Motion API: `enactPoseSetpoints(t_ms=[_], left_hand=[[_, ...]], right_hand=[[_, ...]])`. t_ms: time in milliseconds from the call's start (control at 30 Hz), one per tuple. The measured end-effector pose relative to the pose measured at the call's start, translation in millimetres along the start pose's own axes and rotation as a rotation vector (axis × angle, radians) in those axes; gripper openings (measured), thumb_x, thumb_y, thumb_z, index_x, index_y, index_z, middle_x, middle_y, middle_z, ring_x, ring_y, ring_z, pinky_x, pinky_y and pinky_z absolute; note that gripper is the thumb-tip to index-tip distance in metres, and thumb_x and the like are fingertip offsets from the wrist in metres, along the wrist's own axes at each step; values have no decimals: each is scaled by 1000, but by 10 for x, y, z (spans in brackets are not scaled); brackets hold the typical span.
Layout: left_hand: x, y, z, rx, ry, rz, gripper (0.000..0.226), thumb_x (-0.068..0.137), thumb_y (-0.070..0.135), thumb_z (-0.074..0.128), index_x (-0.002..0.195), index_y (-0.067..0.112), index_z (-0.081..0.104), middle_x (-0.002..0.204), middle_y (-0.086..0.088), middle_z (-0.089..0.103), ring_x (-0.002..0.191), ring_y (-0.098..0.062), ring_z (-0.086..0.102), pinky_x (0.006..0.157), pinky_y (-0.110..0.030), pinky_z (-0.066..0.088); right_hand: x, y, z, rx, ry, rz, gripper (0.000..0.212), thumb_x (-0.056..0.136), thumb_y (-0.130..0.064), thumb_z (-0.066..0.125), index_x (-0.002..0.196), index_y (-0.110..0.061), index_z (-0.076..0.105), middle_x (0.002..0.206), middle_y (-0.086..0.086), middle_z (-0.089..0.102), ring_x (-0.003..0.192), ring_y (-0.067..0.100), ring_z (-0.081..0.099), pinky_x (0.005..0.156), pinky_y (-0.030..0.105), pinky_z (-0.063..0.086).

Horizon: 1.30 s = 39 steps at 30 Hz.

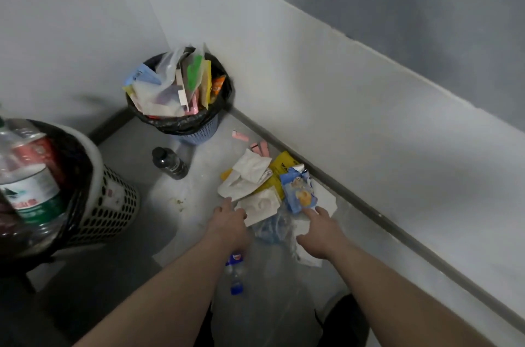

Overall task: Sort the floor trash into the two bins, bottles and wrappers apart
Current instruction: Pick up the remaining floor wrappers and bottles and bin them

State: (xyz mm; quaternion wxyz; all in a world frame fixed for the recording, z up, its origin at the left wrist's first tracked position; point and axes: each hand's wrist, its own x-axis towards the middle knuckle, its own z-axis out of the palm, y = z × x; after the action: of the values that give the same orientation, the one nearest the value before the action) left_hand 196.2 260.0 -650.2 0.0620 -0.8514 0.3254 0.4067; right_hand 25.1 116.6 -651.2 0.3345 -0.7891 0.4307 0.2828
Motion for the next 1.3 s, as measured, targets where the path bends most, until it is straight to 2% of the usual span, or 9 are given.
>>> enactPoseSetpoints(t_ms=[133, 300, 467, 533, 700, 833, 1000, 1133, 1300], left_hand=[[474, 32, -199, -70, 27, 42, 40, 85, 42, 62, 125, 39, 64, 166, -4, 5, 149, -31, 12, 121, -44, 22], [866, -58, 22, 31, -29, 86, 30, 80, 48, 66, 108, 42, 72, 168, -1, -3, 153, -32, -2, 124, -50, 4], [1059, -130, 413, 82, -45, 76, 108, 58, 75, 73, 145, 28, 30, 165, -7, -1, 152, -36, -1, 122, -54, 8], [1090, -132, 538, 85, 19, 82, 115, 58, 77, 71, 146, 19, 25, 162, -10, 11, 150, -35, 11, 121, -53, 16], [1042, -96, 712, 30, 194, 133, 89, 56, 75, 65, 124, 26, 34, 126, 3, 51, 125, -24, 47, 114, -49, 28], [1090, -39, 648, -30, 226, 102, 99, 62, 80, 56, 140, 24, 29, 133, -1, 56, 128, -26, 48, 113, -51, 30], [1131, 32, 605, -66, 200, 64, 74, 75, 70, 56, 132, 26, 36, 126, -3, 59, 112, -28, 56, 91, -43, 48], [1075, 178, 633, -35, 221, 15, 53, 89, 53, 59, 129, 23, 41, 125, -4, 54, 108, -28, 59, 80, -38, 45], [815, 278, 282, 77, 255, -45, 24, 99, 21, 48, 122, 18, 57, 124, -5, 61, 111, -27, 63, 86, -36, 50]], right_hand=[[435, 31, -45, 56, 30, -13, 75, 86, -40, 61, 154, -27, 32, 157, 15, 29, 138, 37, 41, 112, 39, 38], [950, 170, 146, 209, 44, 51, 94, 72, -62, 59, 154, -28, 28, 150, 14, 37, 131, 41, 45, 106, 43, 40], [1366, 197, 309, 340, 174, 160, 114, 71, -63, 76, 156, -20, 12, 149, 19, 38, 132, 42, 42, 106, 47, 39], [1438, 186, 364, 293, 232, 195, 112, 74, -61, 75, 155, -17, 12, 147, 19, 37, 131, 43, 41, 104, 49, 39], [1518, 181, 401, 240, 312, 229, 88, 80, -50, 71, 148, -16, 27, 137, 17, 46, 121, 41, 49, 96, 47, 45], [1511, 299, 365, 318, 324, 159, 65, 85, -45, 68, 134, -12, 41, 127, 17, 58, 110, 39, 61, 88, 45, 52], [1409, 478, 284, 297, 321, 102, 19, 91, -32, 63, 98, -17, 54, 94, 8, 65, 82, 29, 59, 65, 33, 42], [1312, 466, 122, 281, 341, 88, 47, 96, -55, 53, 69, -17, 46, 63, 2, 48, 61, 23, 51, 50, 32, 30], [1095, 340, -261, 298, 273, 86, 49, 88, -55, 65, 67, -15, 46, 66, 7, 53, 64, 25, 51, 55, 33, 34]])
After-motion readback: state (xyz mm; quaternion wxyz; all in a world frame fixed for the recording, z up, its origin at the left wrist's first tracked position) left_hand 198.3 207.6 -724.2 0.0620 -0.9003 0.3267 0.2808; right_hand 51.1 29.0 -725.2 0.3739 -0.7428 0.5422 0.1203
